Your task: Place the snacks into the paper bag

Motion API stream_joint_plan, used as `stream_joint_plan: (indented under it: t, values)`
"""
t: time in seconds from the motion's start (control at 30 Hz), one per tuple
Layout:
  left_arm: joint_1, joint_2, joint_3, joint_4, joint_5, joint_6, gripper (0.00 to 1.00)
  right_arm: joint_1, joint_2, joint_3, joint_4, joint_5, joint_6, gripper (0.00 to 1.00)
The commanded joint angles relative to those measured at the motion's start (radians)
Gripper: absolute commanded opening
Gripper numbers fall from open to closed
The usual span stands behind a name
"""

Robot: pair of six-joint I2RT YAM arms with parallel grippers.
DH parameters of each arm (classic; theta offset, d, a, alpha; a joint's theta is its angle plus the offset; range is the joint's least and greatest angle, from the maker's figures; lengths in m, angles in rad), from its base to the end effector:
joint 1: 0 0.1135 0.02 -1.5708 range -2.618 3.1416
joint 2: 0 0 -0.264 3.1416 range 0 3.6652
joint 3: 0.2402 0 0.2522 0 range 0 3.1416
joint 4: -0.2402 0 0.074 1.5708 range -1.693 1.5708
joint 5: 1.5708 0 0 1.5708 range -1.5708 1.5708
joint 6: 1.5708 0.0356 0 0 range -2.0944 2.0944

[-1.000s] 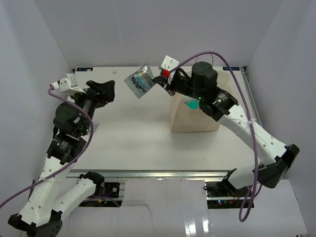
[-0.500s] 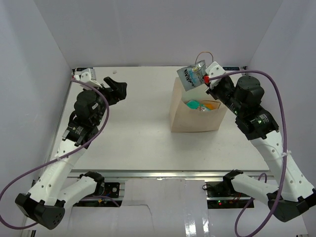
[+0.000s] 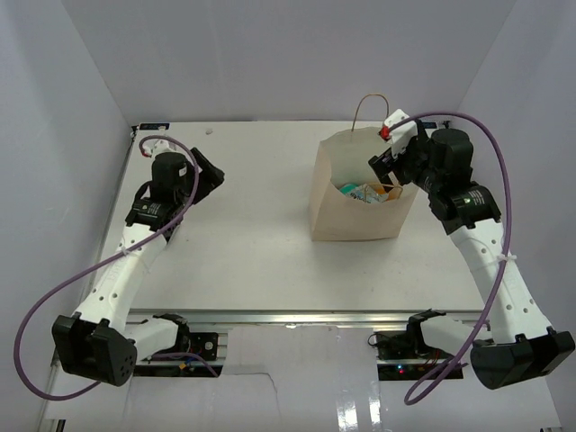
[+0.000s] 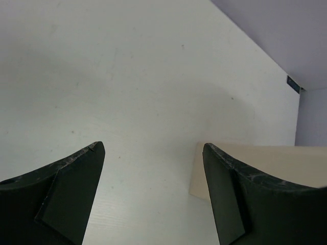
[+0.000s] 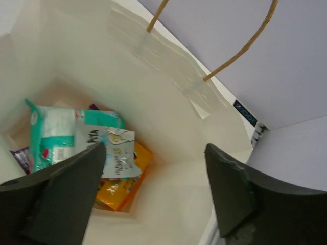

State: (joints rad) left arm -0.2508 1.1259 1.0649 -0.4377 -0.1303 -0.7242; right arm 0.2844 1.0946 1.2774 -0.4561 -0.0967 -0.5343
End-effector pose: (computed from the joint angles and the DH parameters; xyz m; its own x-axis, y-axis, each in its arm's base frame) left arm 0.2438 -0.0577 0.3445 -0.4368 -0.5662 -0.6990 -0.2054 0.8193 -0.5353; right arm 0.2239 0.0690 0.4221 -0.0353 -0.5384 -0.8420 -0.4491 0.7612 -0.4679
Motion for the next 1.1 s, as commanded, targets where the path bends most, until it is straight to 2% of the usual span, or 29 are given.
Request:
stream_joint_plan:
  t: [0.0,0.1,0.2,0.23,0.3,0.5,0.7,0.87,1.07]
  values:
    - [0.069,0.008,0.033,-0.154,0.003,-0.086,0.88,-0.052,0.022,0.127,0.022,-0.118,0.056,0.90]
    - [0.129,0.009,0.020,-0.216,-0.023,-0.107,0.88,-0.092,0.043,0.174,0.023,-0.268,0.048,0.96]
    - [0.226,0.012,-0.017,-0.292,-0.064,-0.116,0.88,-0.123,0.077,0.217,0.028,-0.380,0.079,0.96]
    - [0.293,0.015,-0.029,-0.318,-0.084,-0.119,0.89,-0.132,0.086,0.227,0.030,-0.420,0.106,0.96]
    - [0.362,0.020,-0.074,-0.325,-0.110,-0.123,0.89,-0.154,0.106,0.227,0.036,-0.448,0.131,0.96]
    - [0.499,0.092,-0.157,-0.230,-0.043,-0.090,0.90,-0.200,0.119,0.180,0.092,-0.512,0.183,0.96]
    - [0.531,0.225,-0.141,-0.188,-0.068,-0.115,0.87,-0.217,0.120,0.157,0.112,-0.537,0.215,0.96]
    - [0.568,0.375,-0.143,-0.096,-0.008,-0.175,0.84,-0.229,0.111,0.152,0.111,-0.537,0.221,0.96]
    - [0.585,0.479,-0.094,-0.033,0.015,-0.185,0.72,-0.246,0.094,0.149,0.108,-0.541,0.221,0.96]
